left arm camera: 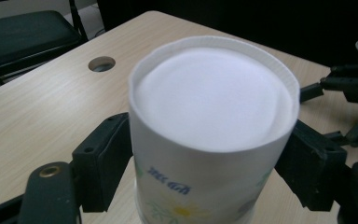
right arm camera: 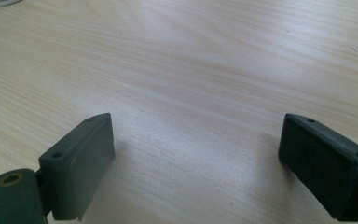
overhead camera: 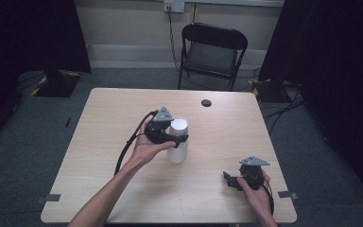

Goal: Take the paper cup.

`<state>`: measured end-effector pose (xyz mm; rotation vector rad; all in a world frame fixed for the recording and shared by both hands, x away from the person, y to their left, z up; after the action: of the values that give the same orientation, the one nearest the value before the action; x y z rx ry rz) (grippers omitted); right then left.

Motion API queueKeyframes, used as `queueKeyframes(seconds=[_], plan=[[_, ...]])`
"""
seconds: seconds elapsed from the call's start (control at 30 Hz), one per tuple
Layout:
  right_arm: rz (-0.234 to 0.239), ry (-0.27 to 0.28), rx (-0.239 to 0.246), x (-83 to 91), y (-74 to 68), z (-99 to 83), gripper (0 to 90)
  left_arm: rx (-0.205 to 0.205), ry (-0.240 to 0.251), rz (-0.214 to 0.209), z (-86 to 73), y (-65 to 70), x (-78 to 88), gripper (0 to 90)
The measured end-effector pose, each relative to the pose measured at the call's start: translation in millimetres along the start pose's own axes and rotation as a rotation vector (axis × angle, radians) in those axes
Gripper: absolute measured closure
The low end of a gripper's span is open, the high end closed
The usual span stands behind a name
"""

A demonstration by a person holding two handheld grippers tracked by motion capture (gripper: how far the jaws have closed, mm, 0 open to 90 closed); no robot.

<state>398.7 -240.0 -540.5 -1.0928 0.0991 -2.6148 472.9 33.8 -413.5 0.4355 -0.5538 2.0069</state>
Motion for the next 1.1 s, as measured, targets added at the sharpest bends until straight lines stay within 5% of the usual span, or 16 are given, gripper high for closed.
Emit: queueKeyframes(seconds=[0.1, 0.5, 1.1], plan=[[0.000, 0.000, 0.000, 0.0, 0.0, 0.0, 9.9, 0.030, -0.001, -0.002, -0.9, -1.9, -1.7, 23.9], [0.000, 0.000, 0.000, 0.0, 0.0, 0.0, 9.9, 0.027, 0.001, 0.007, -0.5, -1.8, -2.6, 29.0], [0.000, 0.000, 0.000, 0.0, 0.0, 0.0, 9.8, 0.048, 0.076, 0.025, 11.8, -6.2, 13.9, 29.7]])
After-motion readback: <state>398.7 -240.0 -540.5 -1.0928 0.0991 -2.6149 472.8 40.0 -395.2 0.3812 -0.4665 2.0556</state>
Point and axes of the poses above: each handheld gripper's, and its own axes: x roughly backward along the jaws, z roughly out of its top, y roughly to its right, the point moved 6 cm from there along -x, roughly forward along the jaws, and after that the axes turned 15 degrees about -x, right-handed, at the moved point
